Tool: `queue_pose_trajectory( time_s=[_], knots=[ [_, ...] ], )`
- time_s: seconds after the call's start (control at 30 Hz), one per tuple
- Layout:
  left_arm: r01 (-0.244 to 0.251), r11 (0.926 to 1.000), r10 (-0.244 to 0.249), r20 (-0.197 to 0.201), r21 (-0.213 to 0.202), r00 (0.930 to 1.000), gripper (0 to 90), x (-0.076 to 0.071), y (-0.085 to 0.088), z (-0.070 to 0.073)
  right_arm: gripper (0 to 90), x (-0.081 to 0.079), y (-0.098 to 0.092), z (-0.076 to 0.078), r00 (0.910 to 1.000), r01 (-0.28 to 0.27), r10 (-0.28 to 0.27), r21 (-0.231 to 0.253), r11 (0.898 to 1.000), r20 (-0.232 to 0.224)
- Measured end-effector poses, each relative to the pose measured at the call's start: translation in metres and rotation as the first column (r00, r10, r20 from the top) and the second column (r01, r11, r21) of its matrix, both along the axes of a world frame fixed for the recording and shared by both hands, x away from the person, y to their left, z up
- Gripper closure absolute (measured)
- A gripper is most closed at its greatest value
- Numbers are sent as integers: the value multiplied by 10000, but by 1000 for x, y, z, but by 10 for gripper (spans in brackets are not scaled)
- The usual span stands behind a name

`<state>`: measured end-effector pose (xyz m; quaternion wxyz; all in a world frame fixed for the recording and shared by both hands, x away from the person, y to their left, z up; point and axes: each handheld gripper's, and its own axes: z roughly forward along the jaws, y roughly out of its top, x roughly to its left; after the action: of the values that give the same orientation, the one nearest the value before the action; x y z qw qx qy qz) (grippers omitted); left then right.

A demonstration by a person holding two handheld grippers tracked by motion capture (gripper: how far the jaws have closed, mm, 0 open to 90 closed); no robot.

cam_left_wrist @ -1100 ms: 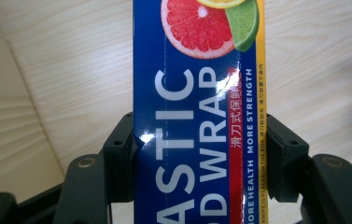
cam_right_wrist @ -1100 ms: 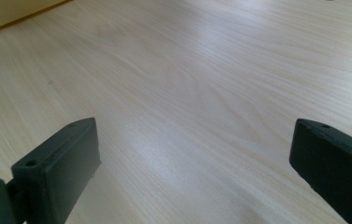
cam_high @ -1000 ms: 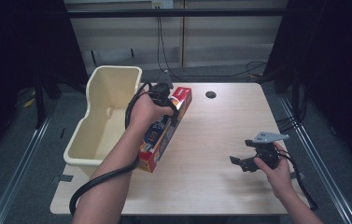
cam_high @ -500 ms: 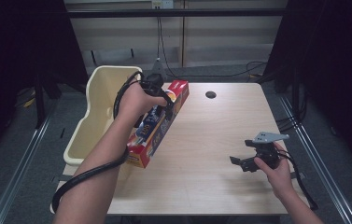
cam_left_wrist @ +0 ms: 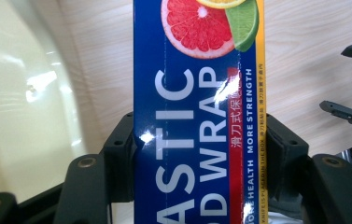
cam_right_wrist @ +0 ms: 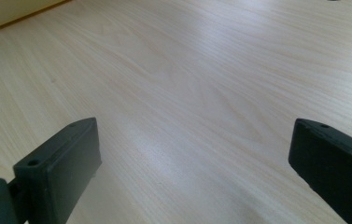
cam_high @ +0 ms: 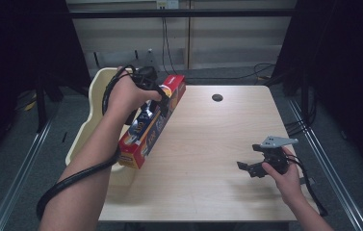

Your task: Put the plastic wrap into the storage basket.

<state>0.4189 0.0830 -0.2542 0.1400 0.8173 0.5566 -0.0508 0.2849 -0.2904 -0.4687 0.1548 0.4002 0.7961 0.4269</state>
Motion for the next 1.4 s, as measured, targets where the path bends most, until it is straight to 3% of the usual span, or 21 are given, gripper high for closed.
queue_pose_trajectory(
  time_s=[0.57, 0.8, 1.4],
  knots=[
    [-634, 9978, 627, 372, 181, 9973, 406, -2, 31, 27, 24, 0, 1, 0, 10000, -37, 37, -68, 10000, -31],
    [-780, 9967, 766, 571, 229, 9954, 405, -3, 39, 34, 24, 0, 1, 0, 10000, -81, 81, -111, 9999, -21],
    [-1201, 9925, 1184, 642, 228, 9909, 405, -5, 60, 46, 24, 0, 2, -1, 9999, -85, 83, -176, 9998, -66]
  ],
)
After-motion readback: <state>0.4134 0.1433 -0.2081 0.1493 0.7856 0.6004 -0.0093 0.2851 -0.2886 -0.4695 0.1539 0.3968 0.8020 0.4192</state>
